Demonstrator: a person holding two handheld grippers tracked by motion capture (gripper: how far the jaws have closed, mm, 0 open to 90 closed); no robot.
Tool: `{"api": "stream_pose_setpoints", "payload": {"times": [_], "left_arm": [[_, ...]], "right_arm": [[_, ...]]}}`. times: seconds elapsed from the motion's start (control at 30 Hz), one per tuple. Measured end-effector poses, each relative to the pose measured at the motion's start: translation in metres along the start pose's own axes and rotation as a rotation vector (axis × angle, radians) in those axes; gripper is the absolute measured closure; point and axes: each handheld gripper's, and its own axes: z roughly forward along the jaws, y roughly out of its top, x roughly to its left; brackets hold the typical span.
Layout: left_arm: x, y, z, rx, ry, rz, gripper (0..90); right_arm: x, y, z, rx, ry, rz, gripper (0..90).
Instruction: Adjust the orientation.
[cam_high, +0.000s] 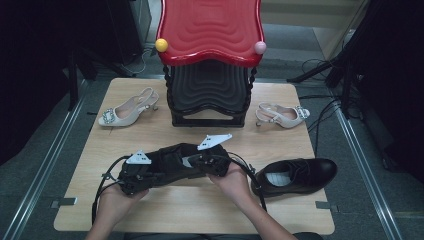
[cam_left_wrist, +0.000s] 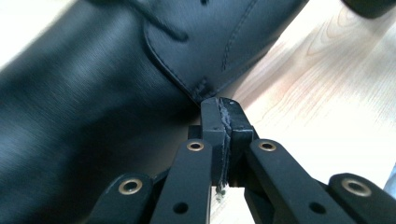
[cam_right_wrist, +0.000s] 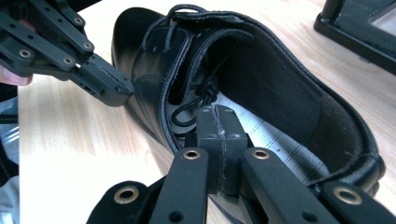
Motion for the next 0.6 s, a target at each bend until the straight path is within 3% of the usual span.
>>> {"api": "stream_pose_setpoints", "payload": {"times": [0.07,0.13,0.2,0.23,0.33,0.6], "left_arm": [[-0.002,0.000,0.006,0.035,0.038,0.023,88.3],[0.000,0.001,0.008,0.035,0.018,0.011,88.1],[0.003,0.003,0.006,0.003,-0.006,-0.007,88.2],[0.007,0.004,0.005,-0.041,-0.048,-0.045,88.7],[0.011,0.006,0.004,-0.062,-0.067,-0.062,89.1],[0.013,0.012,0.010,-0.064,-0.103,-0.049,89.2]], "right_arm": [[0.002,0.000,-0.001,0.014,0.011,0.007,90.0],[0.003,-0.001,-0.001,0.016,0.006,0.013,90.0],[0.004,-0.002,-0.002,0.022,0.015,0.031,90.0],[0.006,-0.004,-0.003,0.029,0.021,0.047,90.0],[0.008,-0.003,-0.003,0.041,0.017,0.060,90.0],[0.008,-0.005,-0.009,0.038,0.016,0.087,90.0]]}}
